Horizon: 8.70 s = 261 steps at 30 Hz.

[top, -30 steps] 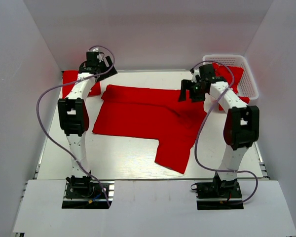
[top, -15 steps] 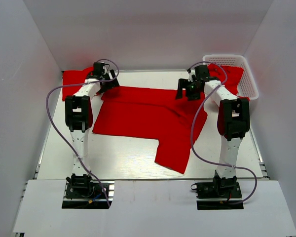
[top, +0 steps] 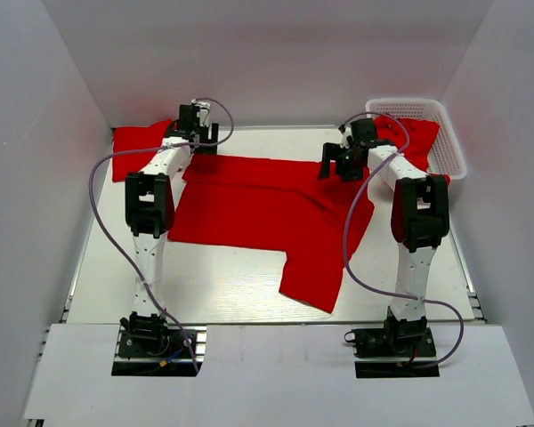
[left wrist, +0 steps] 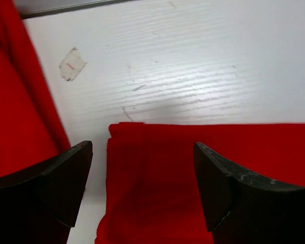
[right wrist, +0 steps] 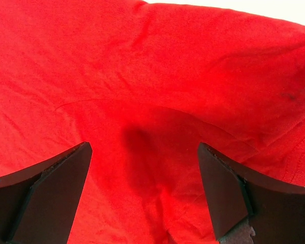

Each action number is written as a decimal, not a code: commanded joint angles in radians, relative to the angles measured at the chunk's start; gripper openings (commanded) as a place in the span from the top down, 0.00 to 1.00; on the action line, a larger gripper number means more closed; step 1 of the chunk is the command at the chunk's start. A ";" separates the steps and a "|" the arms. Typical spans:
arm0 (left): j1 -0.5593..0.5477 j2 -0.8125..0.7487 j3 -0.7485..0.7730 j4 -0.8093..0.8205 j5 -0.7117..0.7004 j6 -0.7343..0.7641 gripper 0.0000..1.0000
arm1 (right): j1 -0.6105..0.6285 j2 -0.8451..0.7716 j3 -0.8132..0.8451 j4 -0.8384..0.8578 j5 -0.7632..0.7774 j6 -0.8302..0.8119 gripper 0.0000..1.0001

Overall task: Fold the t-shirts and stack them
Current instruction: Fold the flattened tshirt in 1/3 of the way, then grap the side of the flattened tshirt closest away from the robot with both arms

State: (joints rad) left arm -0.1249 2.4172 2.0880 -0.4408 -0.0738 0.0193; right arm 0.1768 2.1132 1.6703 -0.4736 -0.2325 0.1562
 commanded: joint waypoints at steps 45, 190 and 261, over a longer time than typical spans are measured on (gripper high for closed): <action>0.028 -0.001 0.067 0.013 -0.114 -0.160 1.00 | -0.043 0.122 -0.073 -0.091 0.177 0.103 1.00; -0.022 -0.435 -0.514 -0.104 0.189 -0.289 0.00 | 0.070 -0.242 -0.031 -0.355 -0.008 -0.044 0.10; 0.054 -0.968 -1.147 -0.035 0.085 -0.469 0.00 | 0.020 -0.619 -0.555 0.000 0.078 0.132 0.10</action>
State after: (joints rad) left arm -0.0769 1.4567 1.0286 -0.4911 0.0834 -0.3988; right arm 0.2028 1.5501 1.1622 -0.5331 -0.1825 0.2226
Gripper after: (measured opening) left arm 0.995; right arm 0.899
